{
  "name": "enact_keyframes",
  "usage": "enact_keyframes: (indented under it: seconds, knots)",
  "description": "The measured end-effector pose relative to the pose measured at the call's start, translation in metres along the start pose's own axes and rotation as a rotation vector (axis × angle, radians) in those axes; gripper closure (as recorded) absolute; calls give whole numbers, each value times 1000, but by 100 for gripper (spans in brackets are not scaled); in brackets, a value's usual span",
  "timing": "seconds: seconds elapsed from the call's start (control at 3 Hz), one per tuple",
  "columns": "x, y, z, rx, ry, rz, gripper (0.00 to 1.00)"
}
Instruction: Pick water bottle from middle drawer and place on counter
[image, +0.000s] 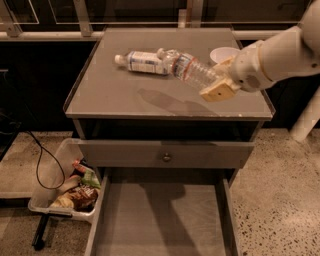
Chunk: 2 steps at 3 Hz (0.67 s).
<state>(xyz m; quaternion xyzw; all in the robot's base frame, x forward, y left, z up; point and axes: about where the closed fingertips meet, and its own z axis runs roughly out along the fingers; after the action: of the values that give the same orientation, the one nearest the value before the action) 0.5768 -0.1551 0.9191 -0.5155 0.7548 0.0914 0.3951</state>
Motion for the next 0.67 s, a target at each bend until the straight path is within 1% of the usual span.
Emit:
enact_keyframes:
  seconds: [0.33, 0.67]
  knots:
    - [-7, -18, 38, -35, -6, 106, 100]
    - [-5, -22, 79, -102, 11, 169, 100]
